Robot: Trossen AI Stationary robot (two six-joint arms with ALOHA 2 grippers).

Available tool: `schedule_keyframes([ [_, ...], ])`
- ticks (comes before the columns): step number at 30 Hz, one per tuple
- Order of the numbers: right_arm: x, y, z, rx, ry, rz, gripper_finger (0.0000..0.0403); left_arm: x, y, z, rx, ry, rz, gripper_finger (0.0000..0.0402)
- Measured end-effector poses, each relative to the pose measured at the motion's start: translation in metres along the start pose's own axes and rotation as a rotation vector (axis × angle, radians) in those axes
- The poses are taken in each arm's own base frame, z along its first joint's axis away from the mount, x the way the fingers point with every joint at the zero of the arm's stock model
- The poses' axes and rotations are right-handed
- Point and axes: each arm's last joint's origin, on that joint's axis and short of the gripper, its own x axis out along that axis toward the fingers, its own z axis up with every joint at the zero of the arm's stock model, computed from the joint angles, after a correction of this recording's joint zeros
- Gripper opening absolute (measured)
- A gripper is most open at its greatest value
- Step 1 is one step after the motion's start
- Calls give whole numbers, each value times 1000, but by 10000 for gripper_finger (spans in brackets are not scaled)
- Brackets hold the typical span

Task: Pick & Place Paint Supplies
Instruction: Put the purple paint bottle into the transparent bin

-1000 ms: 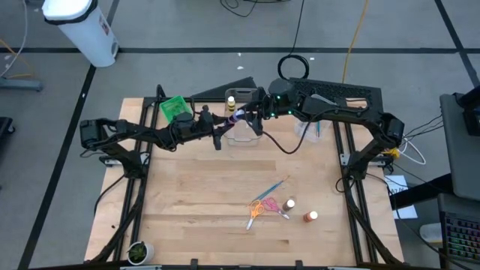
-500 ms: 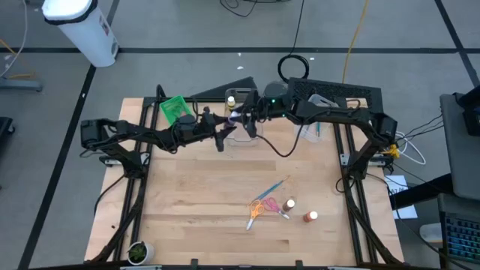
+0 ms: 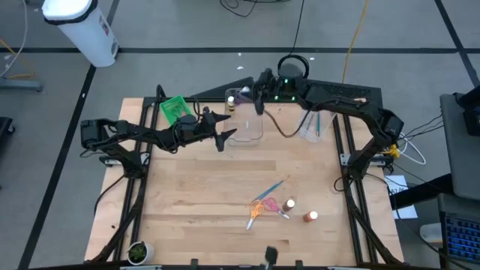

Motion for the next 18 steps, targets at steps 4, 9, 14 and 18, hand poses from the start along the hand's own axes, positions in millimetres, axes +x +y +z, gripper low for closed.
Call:
schedule_keyframes([
  [4, -5, -28, -3, 46, 100, -79, 109, 0, 0, 0, 0, 1, 1, 306],
  [9, 2, -40, -10, 51, 160, -87, 109, 0, 0, 0, -1, 3, 1, 304],
  [14, 19, -46, -37, 49, 251, -88, 109, 0, 0, -1, -2, 5, 2, 307],
  [18, 30, -52, -54, 32, 296, -131, 109, 0, 0, -1, -4, 9, 2, 308],
])
